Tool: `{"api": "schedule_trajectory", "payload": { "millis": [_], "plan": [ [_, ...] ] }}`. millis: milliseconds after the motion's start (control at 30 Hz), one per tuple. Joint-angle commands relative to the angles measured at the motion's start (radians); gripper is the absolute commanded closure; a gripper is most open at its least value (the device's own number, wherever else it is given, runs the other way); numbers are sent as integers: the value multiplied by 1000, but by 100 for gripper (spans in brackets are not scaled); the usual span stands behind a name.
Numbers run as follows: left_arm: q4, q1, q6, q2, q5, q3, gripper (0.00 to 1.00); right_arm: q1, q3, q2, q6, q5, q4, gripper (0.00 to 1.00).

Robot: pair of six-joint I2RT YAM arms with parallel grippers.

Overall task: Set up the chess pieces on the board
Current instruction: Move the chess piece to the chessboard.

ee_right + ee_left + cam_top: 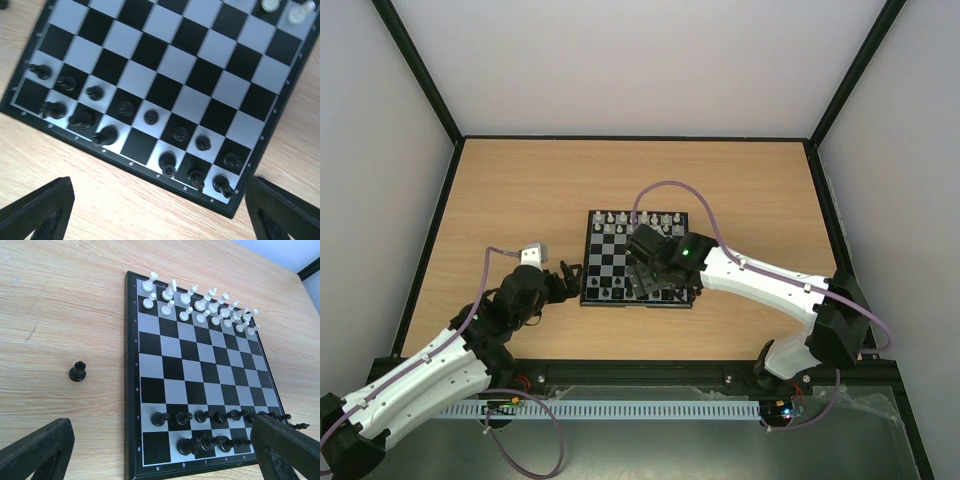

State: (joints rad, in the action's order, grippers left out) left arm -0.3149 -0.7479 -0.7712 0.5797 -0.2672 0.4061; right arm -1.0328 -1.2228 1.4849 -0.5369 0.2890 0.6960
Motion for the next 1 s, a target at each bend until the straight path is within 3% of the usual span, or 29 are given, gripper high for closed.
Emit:
{"api": "schedule_trajectory", "payload": {
  "millis": [0,267,967],
  "plan": [
    [-11,-4,-6,-8,-15,8,1,33,74,-34,-19,-3,-7,11],
    [-17,-4,-13,-24,-15,2,1,49,141,0,-32,-28,-41,47],
    [-16,-4,-13,-26,-15,-3,1,61,195,95,-18,-104,-132,70]
  ]
}}
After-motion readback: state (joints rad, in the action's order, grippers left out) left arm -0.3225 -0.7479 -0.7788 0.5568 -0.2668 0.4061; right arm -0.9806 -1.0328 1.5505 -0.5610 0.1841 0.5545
